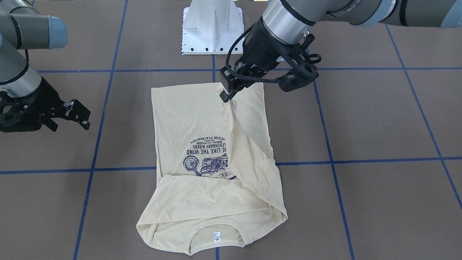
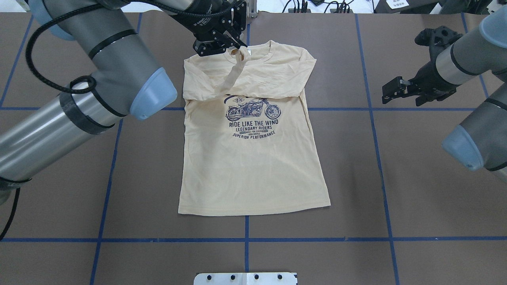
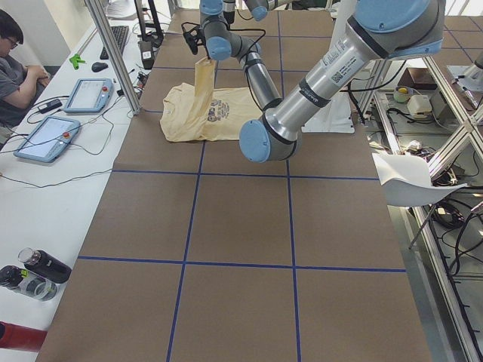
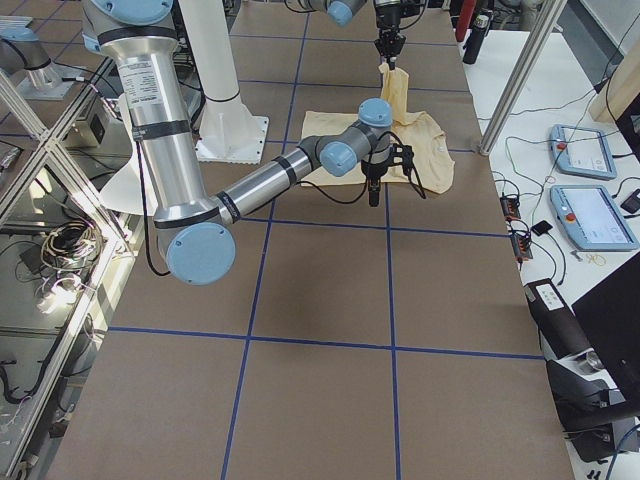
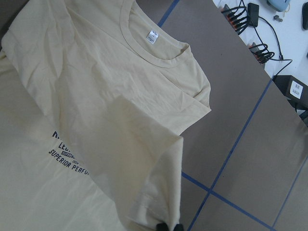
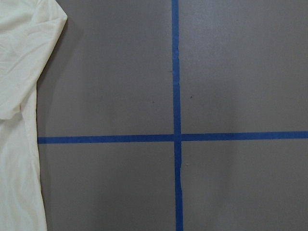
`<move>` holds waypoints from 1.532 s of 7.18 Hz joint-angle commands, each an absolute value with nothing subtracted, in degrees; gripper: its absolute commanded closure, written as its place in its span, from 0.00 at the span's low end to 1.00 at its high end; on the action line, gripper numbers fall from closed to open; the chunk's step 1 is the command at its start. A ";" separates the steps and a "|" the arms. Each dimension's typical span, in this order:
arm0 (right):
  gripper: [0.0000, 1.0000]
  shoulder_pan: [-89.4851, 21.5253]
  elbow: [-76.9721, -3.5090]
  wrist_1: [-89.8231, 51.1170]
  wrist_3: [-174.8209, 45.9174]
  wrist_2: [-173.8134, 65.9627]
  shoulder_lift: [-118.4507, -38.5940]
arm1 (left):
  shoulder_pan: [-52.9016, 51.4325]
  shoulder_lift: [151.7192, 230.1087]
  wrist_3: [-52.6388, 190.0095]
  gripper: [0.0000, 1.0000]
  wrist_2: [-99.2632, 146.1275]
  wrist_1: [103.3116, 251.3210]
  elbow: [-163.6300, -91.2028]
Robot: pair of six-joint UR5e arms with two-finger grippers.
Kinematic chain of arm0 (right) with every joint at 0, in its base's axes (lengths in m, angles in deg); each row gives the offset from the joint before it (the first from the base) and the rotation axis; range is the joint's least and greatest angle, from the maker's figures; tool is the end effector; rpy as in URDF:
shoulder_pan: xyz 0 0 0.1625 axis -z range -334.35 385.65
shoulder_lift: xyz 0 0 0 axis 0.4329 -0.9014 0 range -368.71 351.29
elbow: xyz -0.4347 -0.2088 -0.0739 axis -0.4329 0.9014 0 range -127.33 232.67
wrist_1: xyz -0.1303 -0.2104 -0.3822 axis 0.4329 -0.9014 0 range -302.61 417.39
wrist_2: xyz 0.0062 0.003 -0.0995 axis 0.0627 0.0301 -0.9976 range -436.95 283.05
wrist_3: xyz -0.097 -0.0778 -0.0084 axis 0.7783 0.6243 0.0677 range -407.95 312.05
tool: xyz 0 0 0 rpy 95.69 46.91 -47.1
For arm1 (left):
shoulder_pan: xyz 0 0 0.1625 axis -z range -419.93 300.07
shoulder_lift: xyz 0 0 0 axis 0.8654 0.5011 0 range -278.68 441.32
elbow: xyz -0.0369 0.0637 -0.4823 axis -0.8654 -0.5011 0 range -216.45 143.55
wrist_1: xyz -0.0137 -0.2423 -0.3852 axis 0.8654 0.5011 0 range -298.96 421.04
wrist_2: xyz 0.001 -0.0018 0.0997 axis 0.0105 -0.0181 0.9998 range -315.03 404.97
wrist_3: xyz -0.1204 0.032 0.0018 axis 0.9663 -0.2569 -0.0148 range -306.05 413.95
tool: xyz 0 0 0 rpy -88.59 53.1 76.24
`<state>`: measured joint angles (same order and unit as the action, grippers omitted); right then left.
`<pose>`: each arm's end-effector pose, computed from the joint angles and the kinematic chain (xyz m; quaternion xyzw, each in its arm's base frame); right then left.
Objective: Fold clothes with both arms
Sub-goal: 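Lower the cuff near the collar and open the left gripper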
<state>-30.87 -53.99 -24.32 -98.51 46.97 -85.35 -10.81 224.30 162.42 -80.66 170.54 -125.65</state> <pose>-0.2955 -0.5624 0.4387 0.0487 -0.4147 0.0395 0.9078 0.4672 -0.6325 0.0496 -0.0918 0.6032 -0.2803 0.7410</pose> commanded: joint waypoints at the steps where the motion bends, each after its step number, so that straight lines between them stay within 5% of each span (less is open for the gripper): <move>1: 0.00 -31.30 -53.77 -24.34 -97.96 47.07 -85.44 | -10.89 228.27 164.86 1.00 -78.10 179.56 -114.18; 4: 0.00 -31.30 -53.68 -24.34 -97.78 46.98 -85.44 | -11.24 230.46 167.85 1.00 -76.94 190.74 -104.77; 11: 0.00 -31.21 -53.33 -24.34 -97.78 46.98 -85.71 | -22.30 231.61 167.60 1.00 -65.71 192.52 -101.05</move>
